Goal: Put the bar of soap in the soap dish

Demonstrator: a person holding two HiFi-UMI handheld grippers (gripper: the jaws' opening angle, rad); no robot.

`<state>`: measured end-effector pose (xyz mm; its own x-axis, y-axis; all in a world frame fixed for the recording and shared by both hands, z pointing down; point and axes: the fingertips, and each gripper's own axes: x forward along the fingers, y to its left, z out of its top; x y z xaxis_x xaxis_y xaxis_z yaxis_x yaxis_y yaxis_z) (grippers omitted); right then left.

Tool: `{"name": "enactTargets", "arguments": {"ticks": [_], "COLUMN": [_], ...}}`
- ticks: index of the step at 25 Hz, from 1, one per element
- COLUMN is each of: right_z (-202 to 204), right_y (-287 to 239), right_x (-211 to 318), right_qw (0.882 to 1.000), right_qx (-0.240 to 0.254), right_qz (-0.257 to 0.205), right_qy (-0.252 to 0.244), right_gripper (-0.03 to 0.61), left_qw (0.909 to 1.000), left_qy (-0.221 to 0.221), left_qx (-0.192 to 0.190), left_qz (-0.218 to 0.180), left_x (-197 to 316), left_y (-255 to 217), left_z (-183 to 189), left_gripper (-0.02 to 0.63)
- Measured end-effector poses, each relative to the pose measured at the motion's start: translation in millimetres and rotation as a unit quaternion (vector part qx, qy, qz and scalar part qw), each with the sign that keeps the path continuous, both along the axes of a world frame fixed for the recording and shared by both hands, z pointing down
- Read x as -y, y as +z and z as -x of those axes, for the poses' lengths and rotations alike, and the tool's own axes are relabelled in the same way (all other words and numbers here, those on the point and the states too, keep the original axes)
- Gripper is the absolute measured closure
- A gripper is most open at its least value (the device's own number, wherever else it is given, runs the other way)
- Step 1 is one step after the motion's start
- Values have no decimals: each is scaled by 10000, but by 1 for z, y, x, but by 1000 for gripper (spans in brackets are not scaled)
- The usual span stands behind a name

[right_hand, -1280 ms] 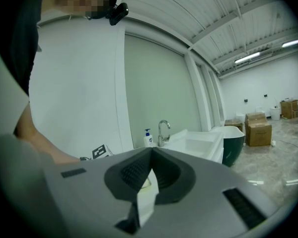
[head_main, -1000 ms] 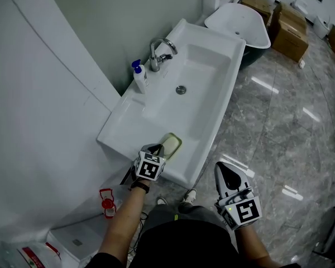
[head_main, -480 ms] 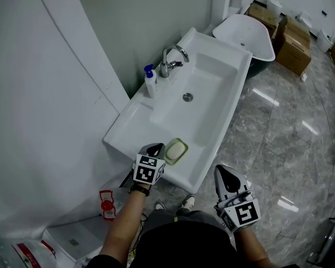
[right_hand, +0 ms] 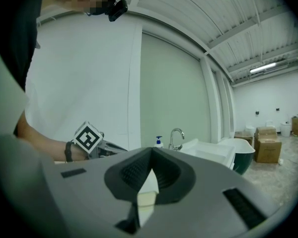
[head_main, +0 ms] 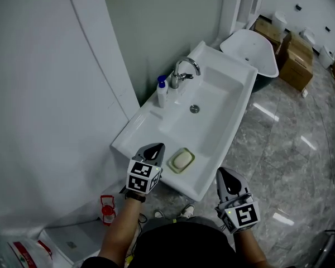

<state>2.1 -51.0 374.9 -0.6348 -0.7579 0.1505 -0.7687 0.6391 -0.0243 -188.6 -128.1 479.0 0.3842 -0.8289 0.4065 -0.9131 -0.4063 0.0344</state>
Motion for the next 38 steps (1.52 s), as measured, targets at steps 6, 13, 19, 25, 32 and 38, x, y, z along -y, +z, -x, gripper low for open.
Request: {"name": "enactTargets", "arguments": {"ticks": [6, 13, 19, 25, 32, 38], "right_z": [10, 14, -4, -22, -29, -19], "right_y": [-14, -27, -37, -42, -45, -47], "right_x": [10, 18, 31, 43, 44, 40], "right_qw": [9997, 9992, 9971, 9941, 9925, 9939], "right_qx": [-7, -42, -113, -120, -155, -133], "right_qz": [-258, -340, -496, -575, -660, -489], "right_qy": [54, 224, 563, 908, 1015, 975], "right_gripper": [568, 568, 568, 568, 568, 568], "left_qw": [9985, 9917, 9854, 9772, 9689, 9642], "left_qy": [-96, -188, -282, -379, -674, -961], "left_qx": [-44, -242, -343, -545, -373, -351], "left_qz": [-545, -1249, -1643, -2015, -2352, -2447], "left_x": [-7, -26, -50, -68, -92, -119], "left_y": [-48, -103, -131, -164, -188, -181], "left_z": [24, 43, 60, 73, 94, 107], "left_gripper": [594, 594, 594, 594, 594, 594]}}
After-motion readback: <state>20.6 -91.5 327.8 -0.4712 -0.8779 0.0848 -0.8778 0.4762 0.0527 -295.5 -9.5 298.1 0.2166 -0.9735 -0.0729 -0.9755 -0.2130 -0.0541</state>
